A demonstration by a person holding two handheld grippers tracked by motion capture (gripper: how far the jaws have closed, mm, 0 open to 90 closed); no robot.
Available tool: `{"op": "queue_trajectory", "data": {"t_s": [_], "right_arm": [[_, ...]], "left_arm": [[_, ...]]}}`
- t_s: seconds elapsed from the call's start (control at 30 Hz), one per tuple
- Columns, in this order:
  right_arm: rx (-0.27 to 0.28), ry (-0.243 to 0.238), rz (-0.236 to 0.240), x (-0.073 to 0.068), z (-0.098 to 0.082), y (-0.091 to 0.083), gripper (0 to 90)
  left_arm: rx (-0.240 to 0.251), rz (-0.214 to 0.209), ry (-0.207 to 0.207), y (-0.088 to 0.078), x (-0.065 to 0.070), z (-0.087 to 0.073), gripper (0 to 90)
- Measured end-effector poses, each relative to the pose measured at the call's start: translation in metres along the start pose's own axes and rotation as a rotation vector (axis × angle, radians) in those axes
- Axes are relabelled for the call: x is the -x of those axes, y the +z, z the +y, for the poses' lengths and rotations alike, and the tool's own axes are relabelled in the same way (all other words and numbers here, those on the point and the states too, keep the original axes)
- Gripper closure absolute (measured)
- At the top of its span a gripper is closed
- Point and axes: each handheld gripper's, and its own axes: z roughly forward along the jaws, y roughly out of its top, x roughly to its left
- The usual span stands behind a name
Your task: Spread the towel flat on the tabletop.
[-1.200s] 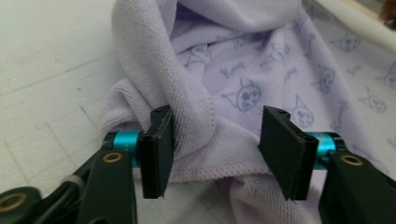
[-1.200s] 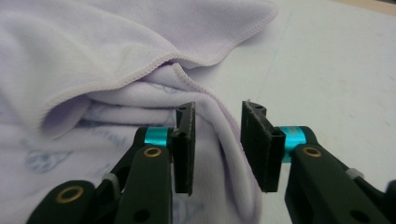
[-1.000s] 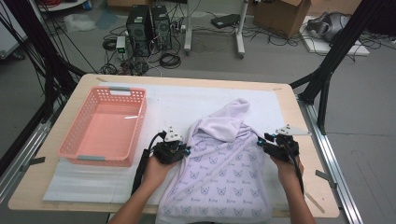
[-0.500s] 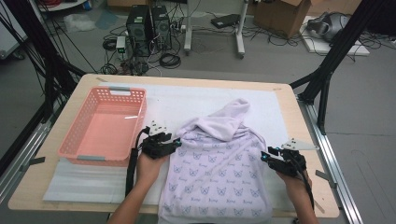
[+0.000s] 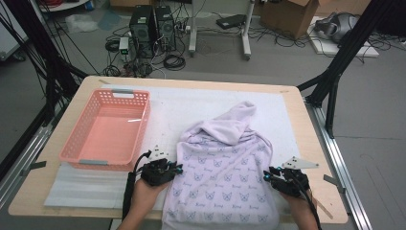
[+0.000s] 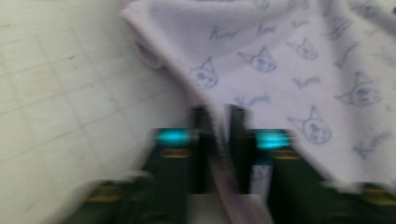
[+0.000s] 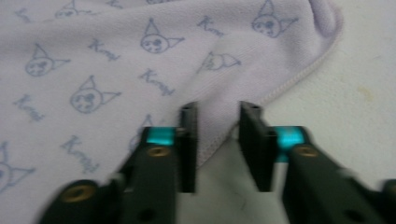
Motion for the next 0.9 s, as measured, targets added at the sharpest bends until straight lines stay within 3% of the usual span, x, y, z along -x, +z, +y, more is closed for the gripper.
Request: {"op": "queue_trajectory", "data": {"t_s": [0.13, 0.23, 0.33, 0.37, 0.4, 0.43, 0.47, 0.67, 0.73, 0.9], "right_arm": [[-0.016, -0.038, -0.095, 0.002, 0.005, 0.002, 88.2], [-0.002, -0.022, -0.156, 0.012, 0.006, 0.004, 88.3], [0.016, 0.007, -0.154, 0.016, 0.007, 0.007, 87.1], [0.02, 0.017, -0.147, 0.014, 0.007, 0.007, 85.1], [0.023, 0.02, -0.138, 0.013, 0.006, 0.006, 76.6], [0.029, 0.017, -0.131, 0.012, 0.005, 0.004, 71.1], [0.035, 0.019, -0.109, 0.01, 0.003, 0.001, 68.0], [0.025, -0.002, -0.013, 0.006, -0.011, -0.017, 59.6], [0.005, -0.013, 0.017, 0.004, -0.015, -0.018, 59.1], [-0.009, -0.036, 0.011, -0.004, -0.02, -0.022, 62.0]], "left_arm": [[0.024, 0.059, -0.026, -0.014, -0.007, -0.009, 87.7], [0.036, 0.056, -0.056, -0.024, -0.013, -0.016, 87.8], [0.045, 0.045, -0.06, -0.027, -0.011, -0.018, 87.5], [0.048, 0.022, -0.065, -0.027, -0.011, -0.019, 86.5], [0.044, 0.003, -0.071, -0.027, -0.012, -0.019, 79.3], [0.041, -0.017, -0.091, -0.028, -0.012, -0.02, 66.8], [0.043, -0.049, -0.102, -0.029, -0.013, -0.021, 60.0], [0.034, -0.152, -0.091, -0.035, -0.005, -0.03, 48.1], [0.023, -0.163, -0.076, -0.036, -0.002, -0.032, 47.6], [0.037, -0.13, -0.032, -0.04, 0.005, -0.038, 50.5]]}}
